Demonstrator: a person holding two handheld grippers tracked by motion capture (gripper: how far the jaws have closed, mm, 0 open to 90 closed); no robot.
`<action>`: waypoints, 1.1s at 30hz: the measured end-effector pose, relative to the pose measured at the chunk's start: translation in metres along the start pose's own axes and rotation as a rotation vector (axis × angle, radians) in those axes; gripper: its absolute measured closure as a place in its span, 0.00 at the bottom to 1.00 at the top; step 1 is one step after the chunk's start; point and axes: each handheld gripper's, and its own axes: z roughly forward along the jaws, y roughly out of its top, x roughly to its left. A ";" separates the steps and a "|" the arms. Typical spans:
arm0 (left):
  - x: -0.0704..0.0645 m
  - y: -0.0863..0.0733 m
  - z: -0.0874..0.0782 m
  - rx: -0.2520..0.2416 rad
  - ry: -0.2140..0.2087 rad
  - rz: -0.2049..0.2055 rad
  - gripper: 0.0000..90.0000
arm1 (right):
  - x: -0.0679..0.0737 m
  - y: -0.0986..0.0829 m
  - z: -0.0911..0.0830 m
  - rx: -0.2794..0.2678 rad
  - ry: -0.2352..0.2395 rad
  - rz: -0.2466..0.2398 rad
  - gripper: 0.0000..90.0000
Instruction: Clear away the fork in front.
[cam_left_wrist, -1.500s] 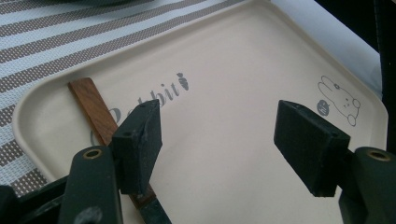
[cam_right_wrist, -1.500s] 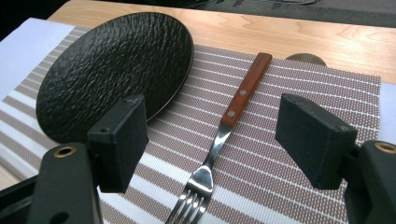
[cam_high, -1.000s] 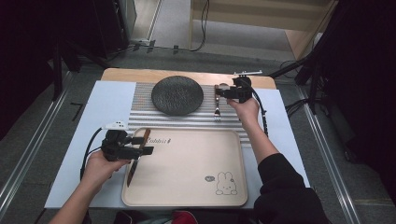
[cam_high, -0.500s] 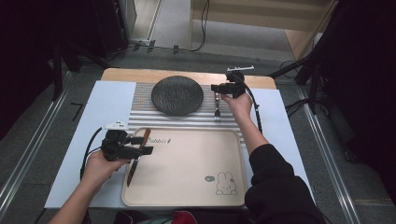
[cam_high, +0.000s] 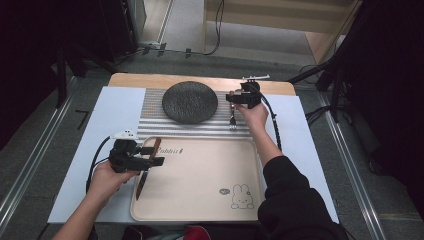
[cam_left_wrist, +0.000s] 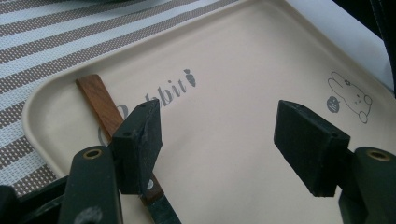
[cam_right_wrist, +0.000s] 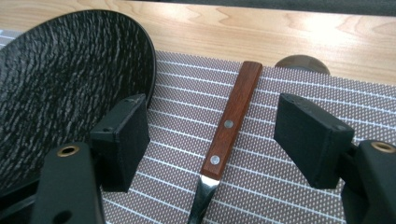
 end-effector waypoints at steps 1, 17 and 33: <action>0.000 0.000 0.000 0.000 0.000 0.000 0.36 | 0.001 -0.001 0.001 0.004 -0.002 0.001 0.27; 0.000 0.000 0.000 0.000 0.003 0.010 0.36 | 0.003 -0.014 0.010 0.000 -0.056 -0.031 0.32; 0.000 0.000 0.000 0.001 0.005 0.011 0.36 | 0.006 -0.026 0.017 0.003 -0.094 -0.058 0.43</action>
